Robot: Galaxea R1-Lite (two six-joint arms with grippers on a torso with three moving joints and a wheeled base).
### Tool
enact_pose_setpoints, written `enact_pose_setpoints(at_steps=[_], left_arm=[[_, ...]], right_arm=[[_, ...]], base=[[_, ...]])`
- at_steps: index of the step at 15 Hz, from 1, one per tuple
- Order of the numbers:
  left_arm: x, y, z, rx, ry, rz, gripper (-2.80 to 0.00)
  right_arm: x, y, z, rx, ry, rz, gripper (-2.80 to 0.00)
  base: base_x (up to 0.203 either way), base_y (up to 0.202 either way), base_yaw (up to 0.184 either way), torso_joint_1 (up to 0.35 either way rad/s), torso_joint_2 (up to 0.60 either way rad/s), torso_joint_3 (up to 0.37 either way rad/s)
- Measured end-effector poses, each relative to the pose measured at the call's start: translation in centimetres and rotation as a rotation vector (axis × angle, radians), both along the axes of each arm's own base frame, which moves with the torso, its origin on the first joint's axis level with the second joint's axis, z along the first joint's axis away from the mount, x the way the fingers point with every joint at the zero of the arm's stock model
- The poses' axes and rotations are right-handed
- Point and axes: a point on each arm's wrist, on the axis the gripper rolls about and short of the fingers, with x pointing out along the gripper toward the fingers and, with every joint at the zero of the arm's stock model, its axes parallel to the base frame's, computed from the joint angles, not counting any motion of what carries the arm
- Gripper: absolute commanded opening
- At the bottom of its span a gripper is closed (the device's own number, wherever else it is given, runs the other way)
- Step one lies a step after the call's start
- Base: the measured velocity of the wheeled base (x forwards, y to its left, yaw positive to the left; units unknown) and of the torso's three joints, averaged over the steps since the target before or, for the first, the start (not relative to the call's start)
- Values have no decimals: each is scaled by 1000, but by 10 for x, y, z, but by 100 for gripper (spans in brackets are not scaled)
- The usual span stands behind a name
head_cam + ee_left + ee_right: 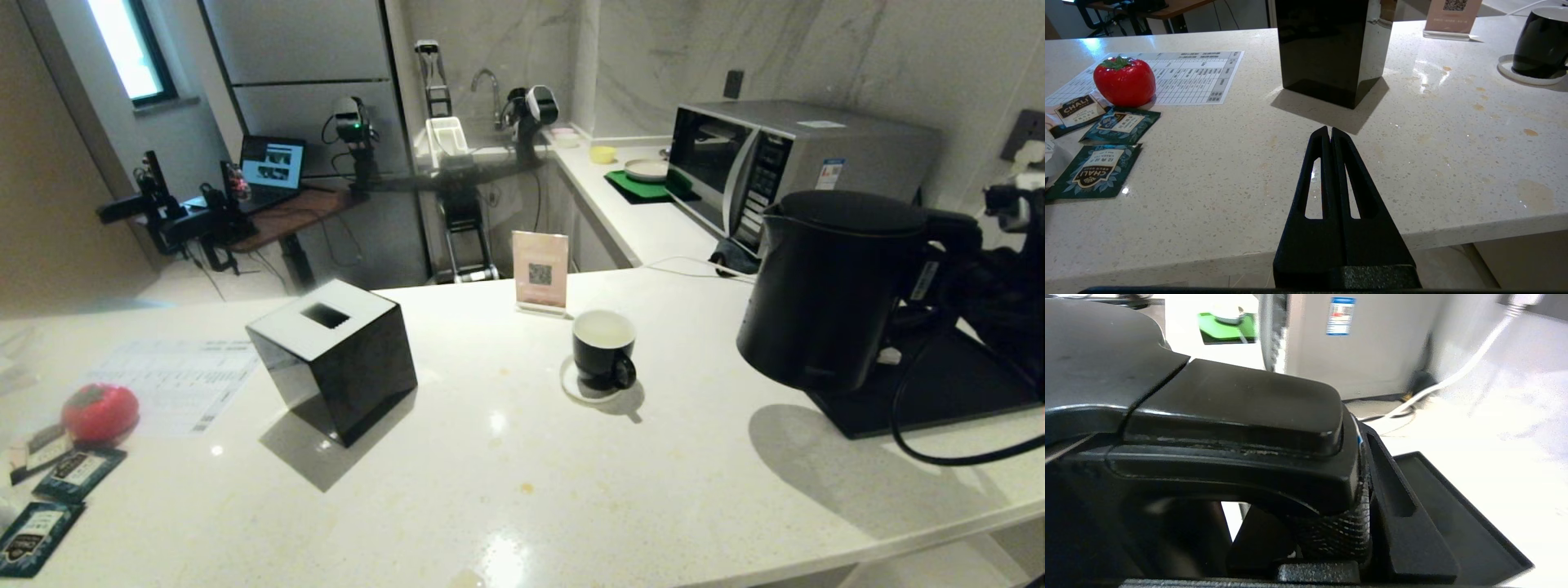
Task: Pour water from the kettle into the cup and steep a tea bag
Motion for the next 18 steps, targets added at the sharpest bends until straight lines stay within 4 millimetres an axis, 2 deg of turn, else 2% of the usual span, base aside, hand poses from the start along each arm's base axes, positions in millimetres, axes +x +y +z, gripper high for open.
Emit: enact_pose_setpoints(at_steps=[7,13,18], left_arm=[[0,0,0,0,0,0,-280],[0,0,0,0,0,0,-280],[0,0,0,0,0,0,-280]], right_arm=[[-21,-32,5,-1,-8,-123,-280],[-43,-78,7,-3,-16,-307,-280],[-64,-126,5,-1,-10,-510,-280]], base=[[0,0,0,0,0,0],[0,0,0,0,0,0],[0,0,0,0,0,0]])
